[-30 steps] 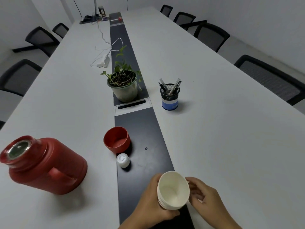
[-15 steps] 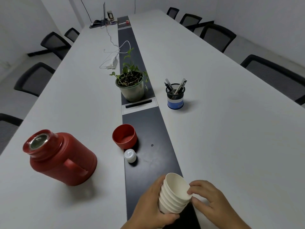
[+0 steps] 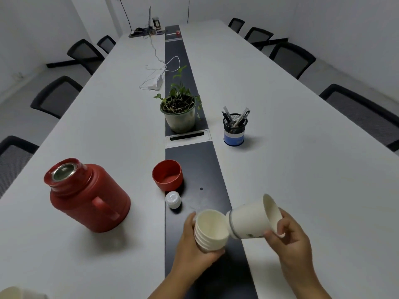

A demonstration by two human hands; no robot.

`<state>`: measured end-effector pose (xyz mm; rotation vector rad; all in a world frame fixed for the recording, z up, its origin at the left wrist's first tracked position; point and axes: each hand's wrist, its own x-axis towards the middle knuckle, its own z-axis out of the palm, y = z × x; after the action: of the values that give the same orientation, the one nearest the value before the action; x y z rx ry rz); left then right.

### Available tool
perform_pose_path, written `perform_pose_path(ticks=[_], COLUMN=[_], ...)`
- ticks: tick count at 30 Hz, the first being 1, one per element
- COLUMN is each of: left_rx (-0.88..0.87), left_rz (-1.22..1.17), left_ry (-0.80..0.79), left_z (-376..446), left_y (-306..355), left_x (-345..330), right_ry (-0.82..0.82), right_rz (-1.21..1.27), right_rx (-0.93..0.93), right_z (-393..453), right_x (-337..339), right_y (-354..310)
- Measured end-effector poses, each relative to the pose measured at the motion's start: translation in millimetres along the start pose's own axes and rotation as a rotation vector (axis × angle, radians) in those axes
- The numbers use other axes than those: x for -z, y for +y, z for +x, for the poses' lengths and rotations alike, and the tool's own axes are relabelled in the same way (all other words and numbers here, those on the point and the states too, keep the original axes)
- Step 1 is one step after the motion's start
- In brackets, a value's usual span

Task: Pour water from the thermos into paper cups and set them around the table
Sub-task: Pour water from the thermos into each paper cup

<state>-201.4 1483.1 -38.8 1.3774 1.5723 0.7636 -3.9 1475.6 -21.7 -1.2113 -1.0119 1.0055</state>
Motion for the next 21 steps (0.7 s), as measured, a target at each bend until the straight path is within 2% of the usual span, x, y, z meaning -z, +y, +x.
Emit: perform_pose_path(ticks=[3, 7, 9, 12, 16, 21], left_rx=[0.039, 0.020, 0.047, 0.101, 0.136, 0.107], left_rz=[-0.108, -0.142, -0.184, -0.217, -0.109, 0.203], left_ry=[0.168, 0.304, 0.326, 0.254, 0.251, 0.318], left_z=[16, 22, 17, 7, -25, -109], left_y=[-2, -11, -19, -25, -36, -90], left_x=[-10, -18, -18, -14, 1, 47], right_ry=[0.027, 0.049, 0.033, -0.026, -0.152, -0.330], right_rz=[-0.013, -0.058, -0.098, -0.176, -0.266, -0.310], right_rx=[0.012, -0.014, -0.048, -0.090, -0.093, -0.141], right_z=[-1, -18, -29, -50, -77, -117], right_x=[11, 23, 27, 24, 5, -53], right_y=[-4, -5, -4, -1, 5, 14])
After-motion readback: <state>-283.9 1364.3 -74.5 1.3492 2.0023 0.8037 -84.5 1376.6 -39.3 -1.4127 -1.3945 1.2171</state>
